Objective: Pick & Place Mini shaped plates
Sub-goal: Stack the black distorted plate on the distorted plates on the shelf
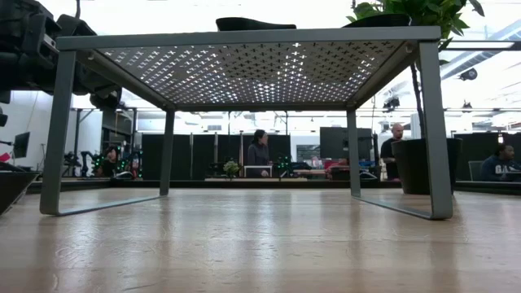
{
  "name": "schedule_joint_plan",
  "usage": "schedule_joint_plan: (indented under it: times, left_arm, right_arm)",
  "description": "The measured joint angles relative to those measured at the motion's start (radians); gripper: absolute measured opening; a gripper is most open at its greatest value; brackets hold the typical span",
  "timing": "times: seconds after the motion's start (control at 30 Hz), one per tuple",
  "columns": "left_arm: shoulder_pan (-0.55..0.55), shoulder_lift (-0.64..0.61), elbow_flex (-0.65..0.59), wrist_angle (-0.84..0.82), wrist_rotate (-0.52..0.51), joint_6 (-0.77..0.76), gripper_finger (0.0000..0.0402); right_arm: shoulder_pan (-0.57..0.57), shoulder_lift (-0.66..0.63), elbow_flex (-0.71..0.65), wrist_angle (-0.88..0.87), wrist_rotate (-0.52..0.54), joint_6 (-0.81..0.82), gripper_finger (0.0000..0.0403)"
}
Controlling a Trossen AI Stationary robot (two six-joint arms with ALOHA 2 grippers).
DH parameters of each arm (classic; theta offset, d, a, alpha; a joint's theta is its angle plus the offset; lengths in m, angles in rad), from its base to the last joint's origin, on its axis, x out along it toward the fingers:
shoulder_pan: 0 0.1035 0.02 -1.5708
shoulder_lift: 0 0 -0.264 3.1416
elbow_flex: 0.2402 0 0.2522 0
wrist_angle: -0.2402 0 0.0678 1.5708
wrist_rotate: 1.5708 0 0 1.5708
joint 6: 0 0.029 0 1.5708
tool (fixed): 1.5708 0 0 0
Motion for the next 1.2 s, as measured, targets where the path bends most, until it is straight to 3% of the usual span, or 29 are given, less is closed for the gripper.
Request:
schedule_joint_plan:
  times: [0.33,0.6,0.93,1.1,1.2]
  left_arm:
    - [0.000,0.000,0.000,0.000,0.000,0.000,0.0000]
    - [0.000,0.000,0.000,0.002,-0.089,0.000,0.0000]
    - [0.000,0.000,0.000,0.013,-0.090,0.001,0.0000]
    - [-0.002,0.000,0.000,0.016,-0.066,-0.186,0.0000]
    - [-0.002,0.000,0.000,0.051,-0.107,-0.271,0.0000]
  right_arm:
    - [0.000,-0.090,-0.085,-0.040,0.008,-0.064,0.0008]
    - [0.000,-0.088,-0.087,-0.055,0.008,-0.066,0.0008]
    - [0.000,-0.088,-0.087,-0.054,0.008,-0.066,0.0008]
    - [0.000,-0.088,-0.087,-0.054,0.008,-0.065,0.0008]
    - [0.000,-0.088,-0.087,-0.054,0.008,-0.065,0.0008]
